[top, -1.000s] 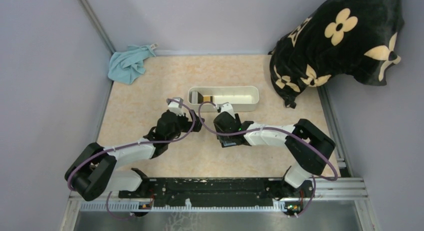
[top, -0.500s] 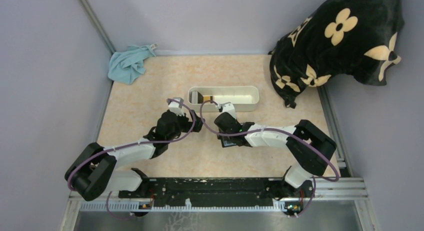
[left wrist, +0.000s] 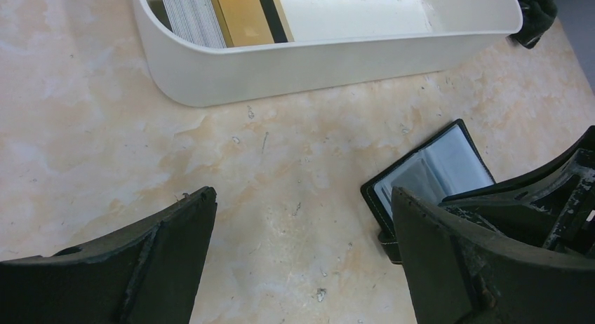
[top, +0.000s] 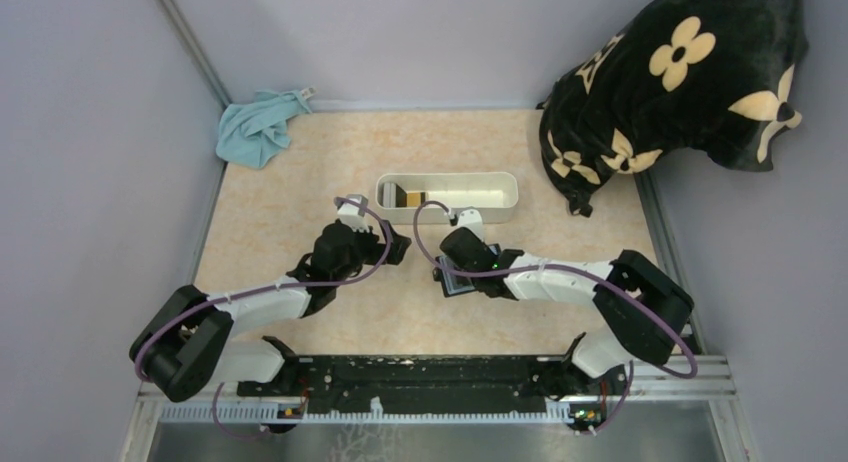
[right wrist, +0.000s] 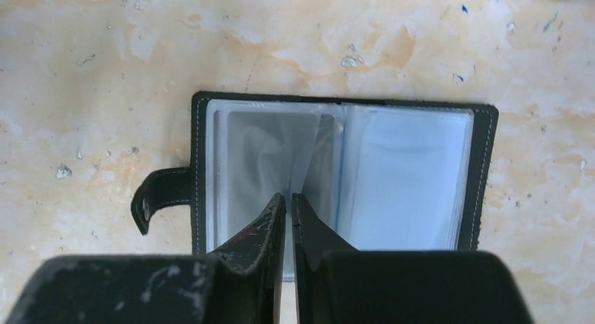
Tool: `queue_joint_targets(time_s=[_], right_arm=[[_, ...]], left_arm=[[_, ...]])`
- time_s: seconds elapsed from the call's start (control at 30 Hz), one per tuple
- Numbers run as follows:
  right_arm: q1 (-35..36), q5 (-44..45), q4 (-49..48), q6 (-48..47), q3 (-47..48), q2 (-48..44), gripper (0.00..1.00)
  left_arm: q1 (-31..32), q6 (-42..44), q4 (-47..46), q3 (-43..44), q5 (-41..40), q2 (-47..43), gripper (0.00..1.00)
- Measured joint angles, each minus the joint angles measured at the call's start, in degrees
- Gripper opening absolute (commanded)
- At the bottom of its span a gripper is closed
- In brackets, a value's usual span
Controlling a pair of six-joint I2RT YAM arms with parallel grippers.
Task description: Take the credit cards out of the card holder
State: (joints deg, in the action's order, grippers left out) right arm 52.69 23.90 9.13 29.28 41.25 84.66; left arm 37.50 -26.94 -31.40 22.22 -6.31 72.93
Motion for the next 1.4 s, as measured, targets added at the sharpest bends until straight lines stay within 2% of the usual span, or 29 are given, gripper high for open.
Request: queue_joint_targets(time_s=[0.07,0.47,0.57,0.6,0.63,0.67,0.7,0.73,0.77,0.8,1.03,1.13,1.27,1.4], right_arm=[[-0.4,-0.4,-0.4,0.3,-0.9,-1.2,0.00],[-9.2,-10.8,-8.5,3.0,-11.5,-11.5,0.00],[-9.3,-12.1,-9.2,3.0,-11.6,-11.9,0.28],[-9.3,-12.3,-9.6,2.9,-11.6,-12.0,0.34],[-9.3,-12.5,-9.7,2.6,-11.6,-12.0,0.37],[-9.3,-12.6,-9.6,2.6,-11.6,-12.0,0.36],[-9.3,-12.5,-9.5,2.3,-11.6,-12.0,0.30],[-9.3,-12.4,-9.5,2.3,-11.6,-12.0,0.16],[-9.3,-12.1,-9.5,2.1,-11.6,-12.0,0.04],[-9.3,-11.8,-9.4,1.9,-11.6,-12.1,0.00],[-11.4,-10.9,-9.2,2.5,-11.6,-12.4,0.00],[-12.0,-10.9,-9.5,2.8,-11.6,-12.4,0.00],[-12.5,-11.0,-10.5,2.9,-11.6,-12.4,0.00],[-12.9,-11.2,-11.9,3.0,-12.4,-12.0,0.00]], left_arm=[[0.0,0.0,-0.1,0.0,0.1,0.0,0.99],[0.0,0.0,-0.4,0.0,1.5,0.1,0.99],[0.0,0.0,-0.6,0.0,1.9,0.4,0.99],[0.0,0.0,-0.6,0.0,2.1,0.5,0.99],[0.0,0.0,-0.6,0.0,2.4,0.6,0.86],[0.0,0.0,-0.6,0.0,2.8,0.7,0.60],[0.0,0.0,-0.7,0.0,3.8,0.9,0.35],[0.0,-0.5,-0.8,0.0,4.7,0.9,0.17],[0.2,-0.4,-0.9,0.0,5.6,1.0,0.08],[0.5,-0.4,-1.2,0.0,6.3,1.1,0.00],[5.2,-1.6,-3.8,2.4,14.2,3.9,0.00],[5.7,-3.7,-7.8,3.4,18.4,6.9,0.00],[6.2,-7.3,-15.0,3.3,21.8,12.7,0.07],[6.7,-9.3,-18.9,3.4,23.5,18.0,0.07]])
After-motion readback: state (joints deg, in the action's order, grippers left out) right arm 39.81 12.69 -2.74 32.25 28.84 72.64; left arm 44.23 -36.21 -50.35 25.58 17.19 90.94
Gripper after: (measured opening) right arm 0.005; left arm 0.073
